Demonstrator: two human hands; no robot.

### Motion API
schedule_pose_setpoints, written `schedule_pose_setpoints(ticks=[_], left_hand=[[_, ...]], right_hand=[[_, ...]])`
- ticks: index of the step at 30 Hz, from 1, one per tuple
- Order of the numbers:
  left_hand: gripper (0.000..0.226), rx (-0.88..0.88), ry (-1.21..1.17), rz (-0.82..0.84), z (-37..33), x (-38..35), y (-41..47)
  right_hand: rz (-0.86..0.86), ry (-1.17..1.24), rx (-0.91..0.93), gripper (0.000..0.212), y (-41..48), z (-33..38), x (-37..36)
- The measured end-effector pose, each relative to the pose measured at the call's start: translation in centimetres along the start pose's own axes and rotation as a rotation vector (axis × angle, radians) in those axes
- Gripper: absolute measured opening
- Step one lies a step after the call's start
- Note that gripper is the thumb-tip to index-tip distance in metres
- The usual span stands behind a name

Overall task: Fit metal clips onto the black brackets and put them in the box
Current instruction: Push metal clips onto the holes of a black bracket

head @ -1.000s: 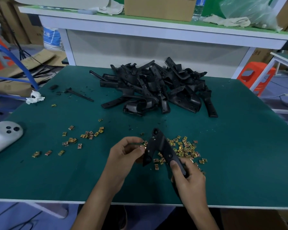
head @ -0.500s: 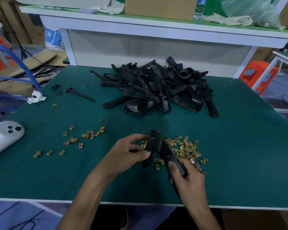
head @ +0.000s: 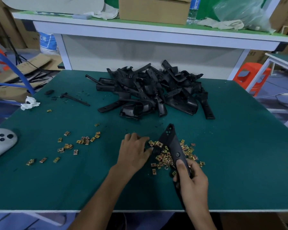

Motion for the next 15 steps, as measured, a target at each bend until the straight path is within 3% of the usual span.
schedule_pose_setpoints(ticks=[9,12,15], left_hand=[[0.016,-0.074,-0.064,-0.047,-1.1,-0.2,-0.2],[0.012,-0.042,-0.277,-0.104,0.0,0.6,-0.9],[0.014,0.221,-0.647,0.052,2.5,0.5,-1.4]], right_hand=[[0.033,-0.033,0.018,0.010,-0.2,0.3,-0.1],[0.048,-0.050,0.026,0.010,-0.2,0.5,-0.1],[0.077,-0.074,0.043,0.013,-0.2,0.6,-0.3]])
Point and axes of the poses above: each hand's wrist, its own y-axis towards the middle knuckle, its own x-axis out of the back of the hand, z = x × y, the point moved 5 cm from there along y, towards the middle knuckle, and after that the axes turned 13 degrees about x, right-handed, at the moved point
